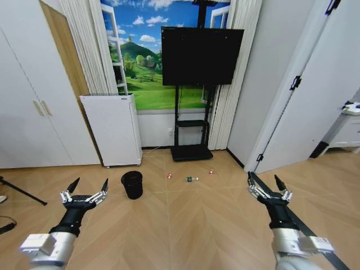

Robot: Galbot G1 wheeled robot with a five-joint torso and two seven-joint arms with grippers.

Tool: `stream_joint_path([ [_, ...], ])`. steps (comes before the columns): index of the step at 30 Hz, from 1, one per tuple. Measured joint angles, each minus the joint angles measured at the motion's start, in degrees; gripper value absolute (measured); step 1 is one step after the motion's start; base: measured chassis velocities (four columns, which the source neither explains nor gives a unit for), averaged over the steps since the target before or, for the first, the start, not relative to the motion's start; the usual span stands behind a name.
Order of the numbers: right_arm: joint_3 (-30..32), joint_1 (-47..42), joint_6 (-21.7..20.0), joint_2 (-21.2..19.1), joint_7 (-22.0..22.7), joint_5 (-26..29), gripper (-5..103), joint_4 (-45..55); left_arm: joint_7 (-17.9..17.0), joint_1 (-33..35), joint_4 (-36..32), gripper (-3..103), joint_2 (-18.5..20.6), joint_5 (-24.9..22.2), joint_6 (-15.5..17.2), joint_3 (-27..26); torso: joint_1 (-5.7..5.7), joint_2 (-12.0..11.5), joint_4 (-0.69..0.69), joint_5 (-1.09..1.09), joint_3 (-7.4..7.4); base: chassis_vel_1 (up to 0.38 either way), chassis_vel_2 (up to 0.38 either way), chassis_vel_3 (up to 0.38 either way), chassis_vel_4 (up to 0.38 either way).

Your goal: Pick up the trash bin and place the garbage on the floor into it.

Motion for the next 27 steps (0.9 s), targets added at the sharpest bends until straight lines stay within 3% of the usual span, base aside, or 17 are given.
stream_joint_path([
  [27,0.57,-0.54,-0.40,0.36,0.31,1.81,100,-0.42,-0.77,2.05,0.02,99,-2.35,-0.22,0.16,-0.42,-0.01,0.01,0.00,0.01,-0.01,-0.012,0.013,0.018,-0.014],
])
